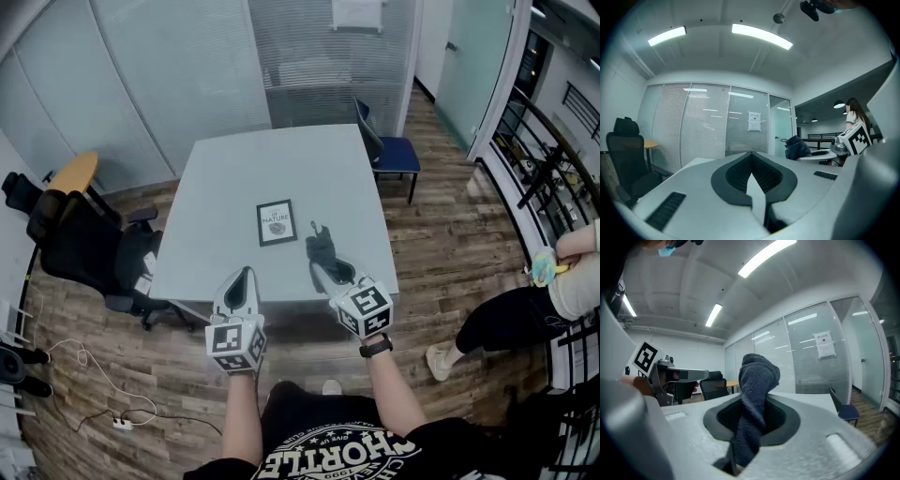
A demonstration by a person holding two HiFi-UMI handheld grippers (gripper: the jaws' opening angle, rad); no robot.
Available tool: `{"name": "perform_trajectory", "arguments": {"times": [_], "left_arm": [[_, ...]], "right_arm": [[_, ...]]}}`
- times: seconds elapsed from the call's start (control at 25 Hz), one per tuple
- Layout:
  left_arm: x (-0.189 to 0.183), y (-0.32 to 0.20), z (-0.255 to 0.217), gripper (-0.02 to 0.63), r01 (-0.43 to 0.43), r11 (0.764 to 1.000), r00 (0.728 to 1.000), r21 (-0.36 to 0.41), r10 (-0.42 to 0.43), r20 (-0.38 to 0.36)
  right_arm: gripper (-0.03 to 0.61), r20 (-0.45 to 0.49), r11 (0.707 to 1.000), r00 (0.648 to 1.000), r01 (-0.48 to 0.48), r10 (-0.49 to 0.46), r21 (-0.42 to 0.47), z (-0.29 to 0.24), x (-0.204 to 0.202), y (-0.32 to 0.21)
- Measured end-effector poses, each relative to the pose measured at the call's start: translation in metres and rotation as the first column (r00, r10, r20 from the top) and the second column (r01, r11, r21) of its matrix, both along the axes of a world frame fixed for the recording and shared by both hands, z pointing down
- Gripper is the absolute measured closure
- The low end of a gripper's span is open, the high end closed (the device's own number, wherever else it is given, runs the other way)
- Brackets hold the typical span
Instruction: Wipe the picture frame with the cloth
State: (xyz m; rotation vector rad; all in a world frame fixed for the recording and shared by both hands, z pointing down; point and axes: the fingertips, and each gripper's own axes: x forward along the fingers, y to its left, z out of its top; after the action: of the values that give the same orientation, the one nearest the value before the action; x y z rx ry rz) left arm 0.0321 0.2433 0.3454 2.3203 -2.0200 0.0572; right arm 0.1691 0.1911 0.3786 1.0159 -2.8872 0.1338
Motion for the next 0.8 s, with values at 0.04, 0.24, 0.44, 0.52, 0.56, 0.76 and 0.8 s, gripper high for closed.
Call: {"name": "perform_trajectory", "arguments": {"times": [0.04, 0.24, 0.44, 0.52, 0.56, 0.76, 0.8], "left_arm": [[0.003, -0.001, 0.003, 0.617, 0.004, 1.000, 1.000, -0.007, -0.004, -0.001], [0.005, -0.015, 0.018, 0.617, 0.021, 0.999, 0.999, -0.039, -0.022, -0.025], [-0.012, -0.049, 0.027, 0.617, 0.003, 0.999, 0.998, -0.036, -0.005, -0.057], [-0.024, -0.069, 0.034, 0.617, -0.006, 0.999, 0.998, -0.038, 0.003, -0.065], [-0.030, -0.079, 0.037, 0.617, -0.011, 0.999, 0.998, -0.040, 0.009, -0.067], [-0.065, -0.143, 0.045, 0.617, -0.039, 0.998, 0.997, -0.039, 0.036, -0.066], [-0.072, -0.158, 0.045, 0.617, -0.042, 0.998, 0.997, -0.039, 0.039, -0.064]], "right_arm": [[0.502, -0.005, 1.000, 1.000, 0.007, -0.007, -0.002, 0.003, 0.001, -0.001], [0.502, -0.007, 1.000, 1.000, 0.016, -0.016, -0.020, 0.011, -0.004, -0.014], [0.502, 0.003, 0.999, 1.000, 0.005, -0.005, -0.054, 0.022, -0.026, -0.049], [0.502, -0.005, 0.998, 1.000, -0.007, 0.007, -0.064, 0.030, -0.035, -0.065], [0.502, -0.009, 0.998, 1.000, -0.014, 0.014, -0.067, 0.033, -0.041, -0.075], [0.503, -0.036, 0.996, 0.998, -0.052, 0.049, -0.067, 0.035, -0.078, -0.134], [0.503, -0.040, 0.996, 0.997, -0.062, 0.060, -0.065, 0.033, -0.087, -0.147]]}}
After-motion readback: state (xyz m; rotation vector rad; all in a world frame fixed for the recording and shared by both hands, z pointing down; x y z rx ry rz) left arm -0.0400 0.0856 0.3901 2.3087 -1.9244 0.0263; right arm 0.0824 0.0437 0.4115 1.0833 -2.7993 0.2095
